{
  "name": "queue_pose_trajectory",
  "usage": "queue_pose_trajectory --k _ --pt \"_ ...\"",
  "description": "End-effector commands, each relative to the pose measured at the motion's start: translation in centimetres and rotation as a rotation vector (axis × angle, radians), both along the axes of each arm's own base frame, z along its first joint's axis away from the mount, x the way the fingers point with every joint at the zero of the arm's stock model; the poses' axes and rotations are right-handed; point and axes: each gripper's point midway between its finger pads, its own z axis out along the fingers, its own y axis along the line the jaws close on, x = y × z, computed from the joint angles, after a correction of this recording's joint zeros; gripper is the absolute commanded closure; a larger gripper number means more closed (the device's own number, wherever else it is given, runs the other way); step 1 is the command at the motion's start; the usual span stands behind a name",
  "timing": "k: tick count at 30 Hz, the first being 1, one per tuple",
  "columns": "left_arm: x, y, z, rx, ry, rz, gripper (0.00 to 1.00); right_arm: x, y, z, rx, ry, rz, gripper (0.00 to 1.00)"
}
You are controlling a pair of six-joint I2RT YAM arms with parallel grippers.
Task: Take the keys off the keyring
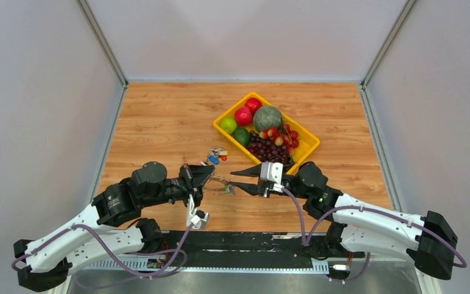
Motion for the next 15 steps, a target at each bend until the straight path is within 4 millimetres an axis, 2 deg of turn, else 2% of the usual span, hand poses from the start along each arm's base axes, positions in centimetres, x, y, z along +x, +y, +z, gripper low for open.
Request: queue_pose_trajectory --k 1,6,15 --pt "0.2 -0.2 2.4 0.022 -0.158 -0.037 1.00 0.4 0.5 1.9 0.028 -0.068 -0.007 0.67" --pt "0.2 -0.7 2.6 0.044 -0.180 -0.056 1.00 0.7 1.2 2.6 0.030 -0.096 -0.004 0.67" --pt "-0.4 -1.2 2.7 0.045 -0.192 -0.093 1.00 1.5 2.4 2.1 0.009 -0.092 -0.005 0.68"
